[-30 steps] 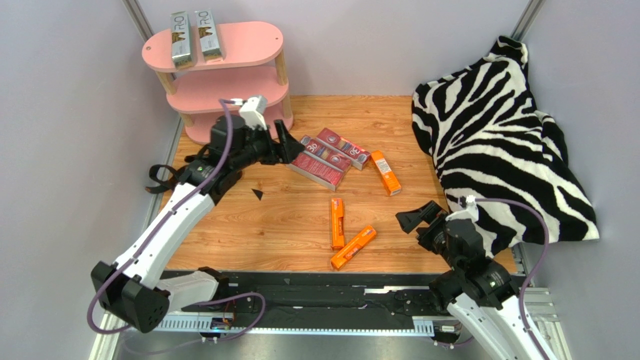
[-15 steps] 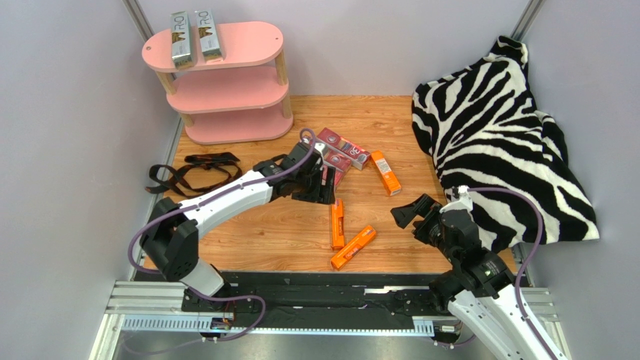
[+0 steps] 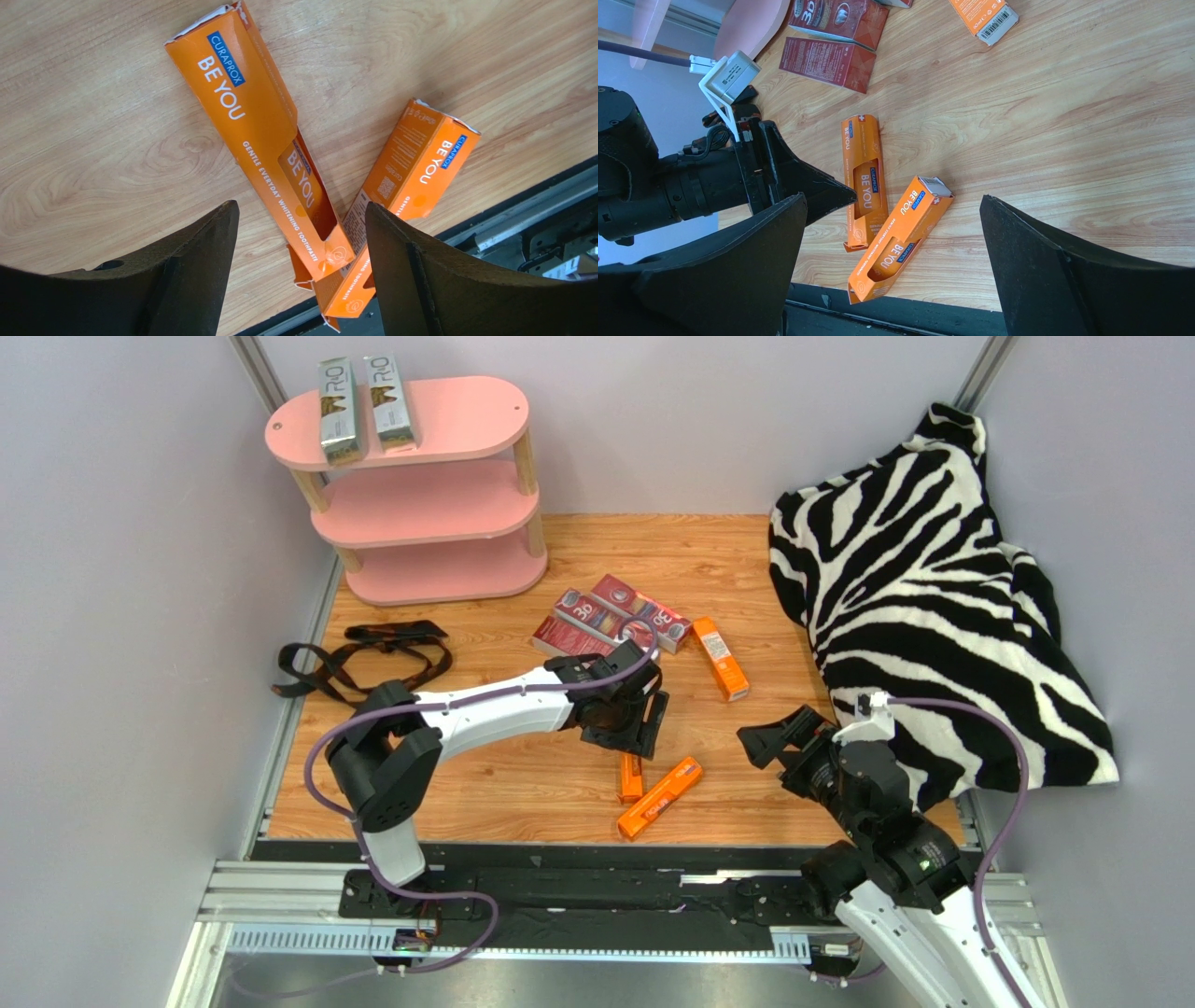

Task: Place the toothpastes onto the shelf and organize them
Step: Pick up the toothpaste from the center of the board.

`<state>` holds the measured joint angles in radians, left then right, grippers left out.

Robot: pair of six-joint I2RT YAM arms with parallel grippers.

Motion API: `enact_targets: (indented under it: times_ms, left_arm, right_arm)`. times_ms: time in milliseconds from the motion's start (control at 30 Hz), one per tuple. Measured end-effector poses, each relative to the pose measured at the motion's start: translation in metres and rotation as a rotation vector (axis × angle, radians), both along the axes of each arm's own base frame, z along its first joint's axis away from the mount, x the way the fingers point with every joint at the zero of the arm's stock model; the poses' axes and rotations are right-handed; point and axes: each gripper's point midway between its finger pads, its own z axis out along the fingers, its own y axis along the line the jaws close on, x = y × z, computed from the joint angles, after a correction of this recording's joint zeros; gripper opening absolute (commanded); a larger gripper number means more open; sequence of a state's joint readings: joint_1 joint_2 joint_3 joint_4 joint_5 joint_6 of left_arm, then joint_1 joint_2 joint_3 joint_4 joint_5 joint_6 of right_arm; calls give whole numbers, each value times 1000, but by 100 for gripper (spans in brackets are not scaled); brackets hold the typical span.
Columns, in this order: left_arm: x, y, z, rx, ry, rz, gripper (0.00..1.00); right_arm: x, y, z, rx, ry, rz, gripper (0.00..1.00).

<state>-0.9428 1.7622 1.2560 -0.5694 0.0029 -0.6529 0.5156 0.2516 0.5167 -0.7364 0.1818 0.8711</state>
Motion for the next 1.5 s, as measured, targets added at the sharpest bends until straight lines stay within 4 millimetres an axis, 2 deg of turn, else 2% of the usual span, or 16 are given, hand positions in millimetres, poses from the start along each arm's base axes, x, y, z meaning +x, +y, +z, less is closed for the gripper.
enact_targets:
  times_ms: [300,533,600,700,933,1167,1300,1500]
  left_arm:
    - [0,0,-13,25,9,25,66]
    - [-8,-2,-47,85,56,8,56]
    - [-8,-3,-47,89,51,7,53]
    - [-9,-3,-46,100,40,4,44]
    - [-10,-4,-43,117,26,0,39]
    - [-20,-2,-42,125,22,-29,39]
    - [-23,8,-25,118,-5,-32,39]
    - [-13,15,31,46,-132,-26,39]
  right_arm:
    - [0,1,-6,-3,17,3,99]
    - [1,3,-7,-2,19,8,99]
    - [2,3,-8,0,16,9,99]
    - [1,5,-13,-2,26,15,99]
    - [1,6,-14,2,25,23,99]
    - [2,10,-16,12,19,37,99]
    - [3,14,-13,28,7,55,99]
    - [4,28,-9,66,-15,116,99]
